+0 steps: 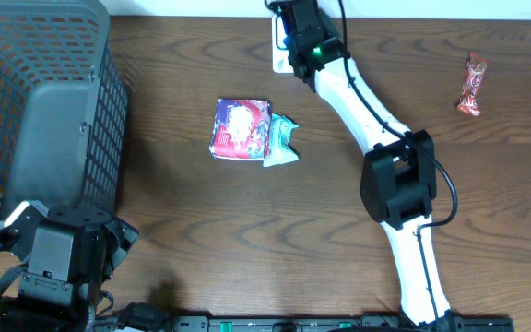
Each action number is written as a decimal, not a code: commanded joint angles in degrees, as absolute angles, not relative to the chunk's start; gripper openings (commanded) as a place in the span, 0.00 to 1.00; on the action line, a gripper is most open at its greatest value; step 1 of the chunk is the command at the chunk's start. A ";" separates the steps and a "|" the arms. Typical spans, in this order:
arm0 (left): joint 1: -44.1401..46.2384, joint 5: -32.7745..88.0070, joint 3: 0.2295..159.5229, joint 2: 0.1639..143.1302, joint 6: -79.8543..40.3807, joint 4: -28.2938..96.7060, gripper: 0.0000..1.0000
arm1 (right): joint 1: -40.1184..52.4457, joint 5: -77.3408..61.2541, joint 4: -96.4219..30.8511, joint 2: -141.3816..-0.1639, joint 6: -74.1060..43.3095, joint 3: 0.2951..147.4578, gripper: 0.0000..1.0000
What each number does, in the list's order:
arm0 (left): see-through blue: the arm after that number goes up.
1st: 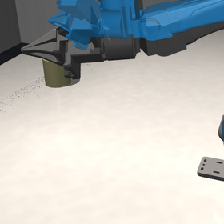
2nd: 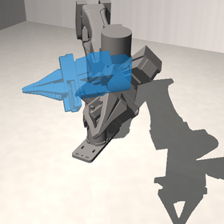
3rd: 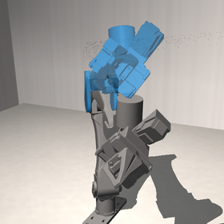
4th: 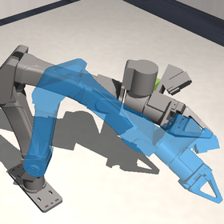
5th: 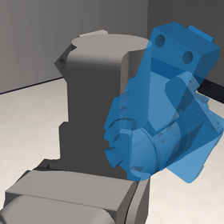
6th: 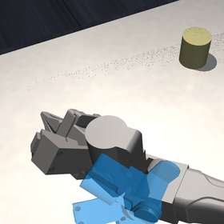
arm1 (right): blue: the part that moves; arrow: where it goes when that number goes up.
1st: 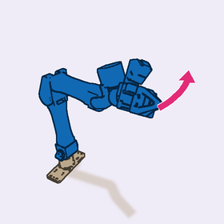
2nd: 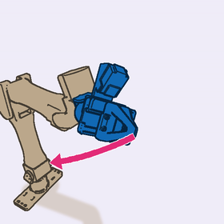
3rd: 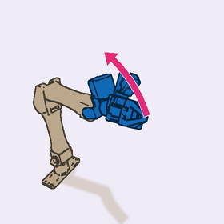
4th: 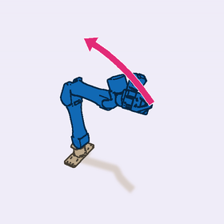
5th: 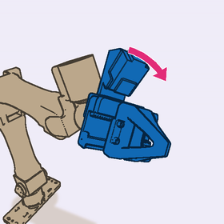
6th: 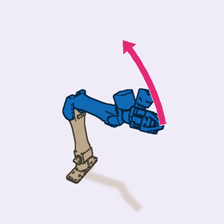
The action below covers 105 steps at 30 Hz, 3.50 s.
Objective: Scan the item barcode
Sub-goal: 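Carry the Kleenex pack right and release it beside the snack bar, then move the right gripper back to the mint-green wipes pack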
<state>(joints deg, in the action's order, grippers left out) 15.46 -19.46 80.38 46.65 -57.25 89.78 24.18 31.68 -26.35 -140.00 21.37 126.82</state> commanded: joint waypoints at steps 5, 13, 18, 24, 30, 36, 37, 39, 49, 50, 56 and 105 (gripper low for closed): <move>15.38 -20.23 80.40 46.72 -58.17 89.95 0.98 | 11.77 44.73 -37.41 -139.85 3.57 127.35 0.01; 15.38 -20.23 80.40 46.72 -58.17 89.95 0.98 | -0.64 37.82 -49.12 -139.85 -0.08 127.33 0.01; 15.38 -20.23 80.40 46.72 -58.17 89.95 0.98 | -5.87 28.53 -51.27 -139.85 0.05 127.20 0.09; 15.38 -20.23 80.40 46.72 -58.17 89.95 0.98 | -8.58 20.43 -52.42 -139.85 0.01 126.56 0.99; 15.38 -20.23 80.40 46.72 -58.17 89.95 0.98 | -7.51 20.40 -55.66 -139.24 -0.47 126.65 0.99; 15.38 -20.23 80.40 46.72 -58.17 89.95 0.98 | -5.41 20.40 -60.34 -132.81 -3.38 126.65 0.99; 15.38 -20.23 80.40 46.72 -58.17 89.95 0.98 | -4.99 20.38 -61.14 -131.26 -4.71 126.65 0.99; 15.38 -20.23 80.40 46.72 -58.17 89.95 0.98 | -4.01 19.88 -63.61 -127.42 -8.25 126.65 0.99; 15.38 -20.23 80.40 46.72 -58.17 89.95 0.98 | 2.87 10.39 -76.77 -109.75 -10.66 126.63 0.99; 15.38 -20.23 80.40 46.72 -58.17 89.95 0.98 | 3.49 10.41 -78.06 -108.75 -10.66 126.63 0.99; 15.38 -20.23 80.40 46.72 -58.17 89.95 0.98 | 5.82 8.95 -87.74 -105.67 -14.46 126.63 0.99; 15.38 -20.23 80.40 46.72 -58.17 89.95 0.98 | 25.80 -13.63 -50.96 -106.78 -33.98 93.34 0.99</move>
<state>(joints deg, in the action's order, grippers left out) 15.46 -19.46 80.36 46.65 -57.25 89.78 24.21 -17.47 -52.93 -105.95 -29.65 96.18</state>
